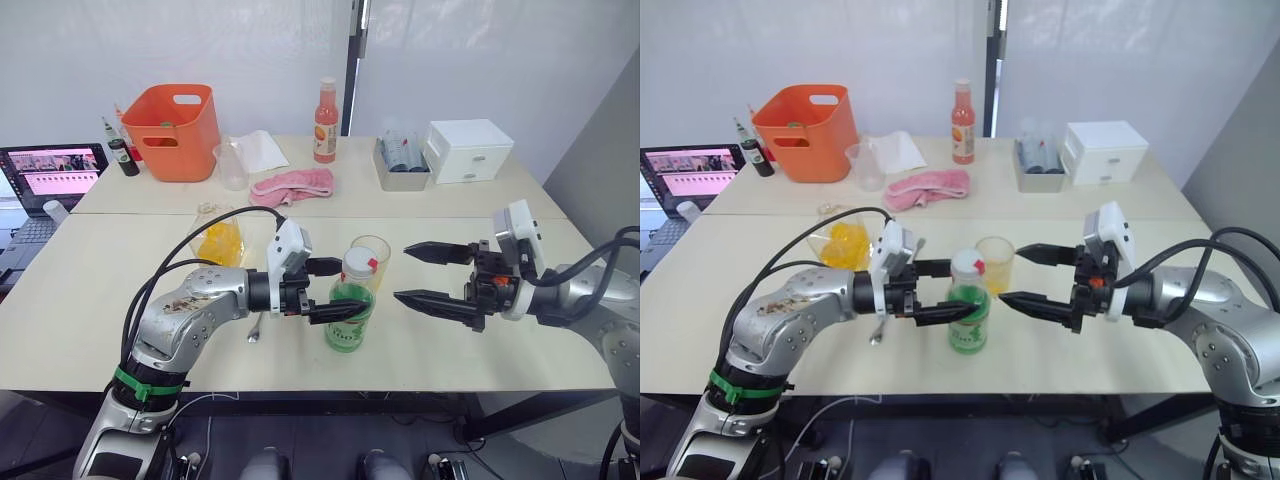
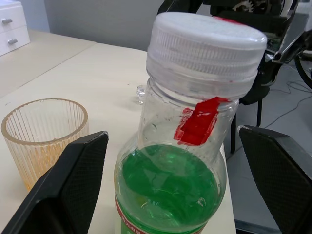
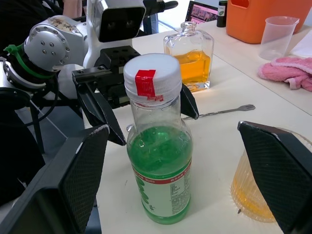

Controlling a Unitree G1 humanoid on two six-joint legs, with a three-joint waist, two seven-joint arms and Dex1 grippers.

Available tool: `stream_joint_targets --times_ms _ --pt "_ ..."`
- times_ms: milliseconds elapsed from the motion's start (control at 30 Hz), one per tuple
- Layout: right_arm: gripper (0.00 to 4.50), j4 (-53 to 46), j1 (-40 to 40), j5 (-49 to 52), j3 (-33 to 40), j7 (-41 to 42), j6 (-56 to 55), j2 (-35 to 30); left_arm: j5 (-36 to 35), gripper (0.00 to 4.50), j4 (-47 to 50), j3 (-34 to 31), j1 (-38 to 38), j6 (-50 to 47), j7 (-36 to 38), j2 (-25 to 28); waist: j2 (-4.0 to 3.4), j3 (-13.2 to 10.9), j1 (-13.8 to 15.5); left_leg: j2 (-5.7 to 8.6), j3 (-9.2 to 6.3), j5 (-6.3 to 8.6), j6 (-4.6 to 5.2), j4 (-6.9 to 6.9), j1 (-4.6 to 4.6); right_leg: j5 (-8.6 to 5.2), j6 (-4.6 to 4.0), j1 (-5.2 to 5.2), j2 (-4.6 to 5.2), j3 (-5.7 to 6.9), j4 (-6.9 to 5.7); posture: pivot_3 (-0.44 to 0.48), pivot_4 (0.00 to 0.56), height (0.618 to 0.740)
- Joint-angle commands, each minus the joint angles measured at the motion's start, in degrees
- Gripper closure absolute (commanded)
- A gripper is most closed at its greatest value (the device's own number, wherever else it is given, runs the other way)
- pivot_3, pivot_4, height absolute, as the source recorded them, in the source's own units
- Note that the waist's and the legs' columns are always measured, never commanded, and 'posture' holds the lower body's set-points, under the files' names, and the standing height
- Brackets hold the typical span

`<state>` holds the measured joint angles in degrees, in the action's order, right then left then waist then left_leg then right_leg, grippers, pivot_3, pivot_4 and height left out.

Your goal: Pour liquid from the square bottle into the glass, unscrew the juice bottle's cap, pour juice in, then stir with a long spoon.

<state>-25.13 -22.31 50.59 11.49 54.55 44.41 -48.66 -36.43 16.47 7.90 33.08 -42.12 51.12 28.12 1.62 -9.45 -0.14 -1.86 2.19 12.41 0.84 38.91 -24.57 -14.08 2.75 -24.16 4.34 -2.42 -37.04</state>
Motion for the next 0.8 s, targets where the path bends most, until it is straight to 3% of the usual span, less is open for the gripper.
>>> stream_joint_targets --times_ms 33,700,800 --pt "0.02 -0.5 -1.0 0.0 0.2 0.2 -0.8 -0.3 -1.5 0.0 0.8 -1.4 1.3 0.0 0.4 -0.5 0.0 0.0 0.0 0.0 0.0 0.0 0.0 0.0 0.0 0.0 0.0 0.0 0.0 0.0 0.0 0.0 0.15 0.715" --pt "0.02 -1.1 0.0 -0.2 0.1 -0.4 -0.8 -0.2 -3.9 0.0 1.1 -2.3 3.4 -3.0 -0.9 -1.2 0.0 0.0 0.0 0.0 0.0 0.0 0.0 0.0 0.0 0.0 0.0 0.0 0.0 0.0 0.0 0.0 0.15 0.715" --pt "0.0 -1.2 0.3 -0.3 0.0 -0.4 -0.9 -0.1 -4.1 0.85 1.3 -2.4 3.4 -3.4 -1.1 -1.4 0.0 0.0 0.0 0.0 -0.01 0.0 0.0 0.01 0.0 0.0 0.0 0.0 0.0 0.0 0.0 0.0 0.15 0.715"
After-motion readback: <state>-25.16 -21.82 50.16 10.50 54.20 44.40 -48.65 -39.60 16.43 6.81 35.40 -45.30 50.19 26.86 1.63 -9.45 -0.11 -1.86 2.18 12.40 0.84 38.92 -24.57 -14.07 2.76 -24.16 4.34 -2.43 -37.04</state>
